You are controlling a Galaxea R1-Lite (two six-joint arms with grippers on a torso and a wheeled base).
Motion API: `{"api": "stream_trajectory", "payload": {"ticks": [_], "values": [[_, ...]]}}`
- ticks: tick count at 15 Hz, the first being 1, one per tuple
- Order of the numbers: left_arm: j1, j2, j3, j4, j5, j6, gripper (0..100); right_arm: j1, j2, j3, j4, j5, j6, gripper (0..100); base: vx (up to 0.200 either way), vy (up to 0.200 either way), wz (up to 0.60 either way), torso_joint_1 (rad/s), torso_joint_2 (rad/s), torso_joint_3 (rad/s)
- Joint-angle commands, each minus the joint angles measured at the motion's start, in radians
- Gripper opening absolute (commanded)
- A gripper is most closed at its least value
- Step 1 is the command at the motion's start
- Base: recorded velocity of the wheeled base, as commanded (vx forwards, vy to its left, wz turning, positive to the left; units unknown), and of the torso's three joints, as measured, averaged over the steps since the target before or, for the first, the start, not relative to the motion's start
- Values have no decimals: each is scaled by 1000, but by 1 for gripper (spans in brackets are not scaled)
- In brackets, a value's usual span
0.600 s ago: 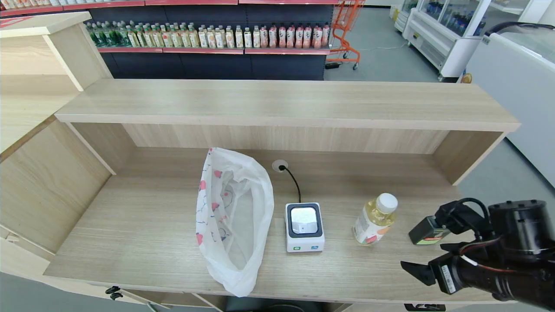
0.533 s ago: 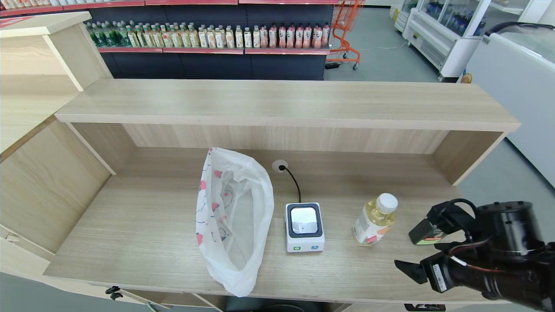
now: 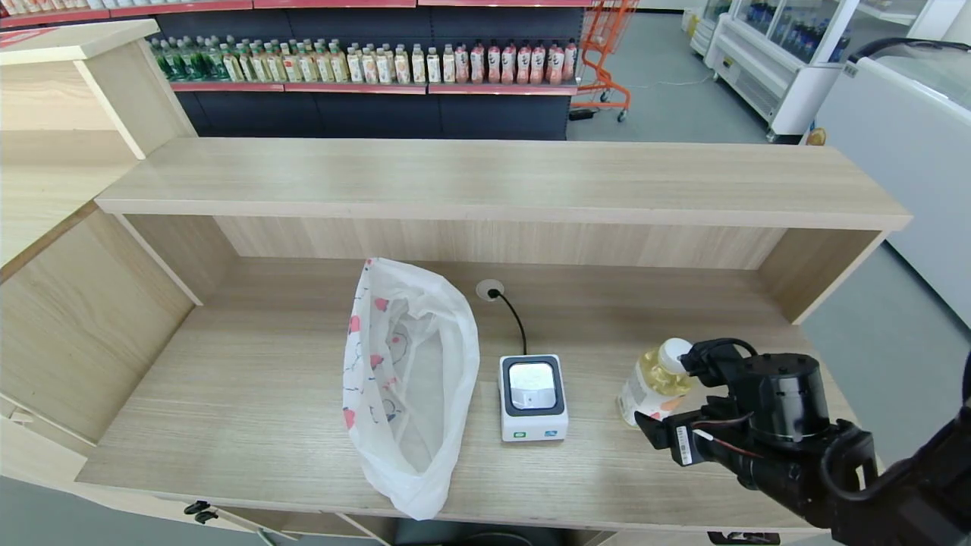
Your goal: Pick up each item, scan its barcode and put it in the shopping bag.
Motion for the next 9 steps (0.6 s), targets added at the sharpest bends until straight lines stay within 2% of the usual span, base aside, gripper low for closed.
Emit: {"api": "stream_trajectory", "payload": {"ticks": [1, 9], "values": [[0, 0, -1, 0, 0, 0, 100, 2, 77, -13, -30, 1, 0, 100, 0, 0, 0, 0, 0, 0], [0, 0, -1, 0, 0, 0, 100, 5, 258, -103, -260, 10, -60, 100, 0, 0, 0, 0, 0, 0]]}}
